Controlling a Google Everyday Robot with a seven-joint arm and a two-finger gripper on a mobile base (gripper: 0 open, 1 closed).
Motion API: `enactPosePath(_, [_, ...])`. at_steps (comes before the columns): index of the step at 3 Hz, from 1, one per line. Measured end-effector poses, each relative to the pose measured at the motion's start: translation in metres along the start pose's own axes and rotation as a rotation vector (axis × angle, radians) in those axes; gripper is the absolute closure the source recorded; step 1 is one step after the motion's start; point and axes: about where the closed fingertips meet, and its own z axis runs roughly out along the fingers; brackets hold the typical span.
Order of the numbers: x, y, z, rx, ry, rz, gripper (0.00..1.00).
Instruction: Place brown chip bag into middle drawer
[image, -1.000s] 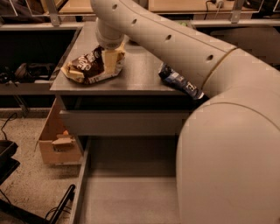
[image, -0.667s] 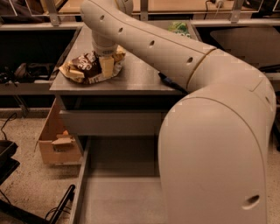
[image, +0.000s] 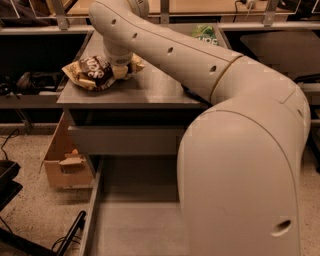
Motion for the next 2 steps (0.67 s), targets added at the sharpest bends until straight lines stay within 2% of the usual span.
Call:
enactPosePath(1, [0.0005, -0.001, -0.0024, 0.008, -0.005, 0.001, 1.0])
enactPosePath(2, [0.002, -0.0046, -0.0106, 0.036, -0.02, 0.005, 1.0])
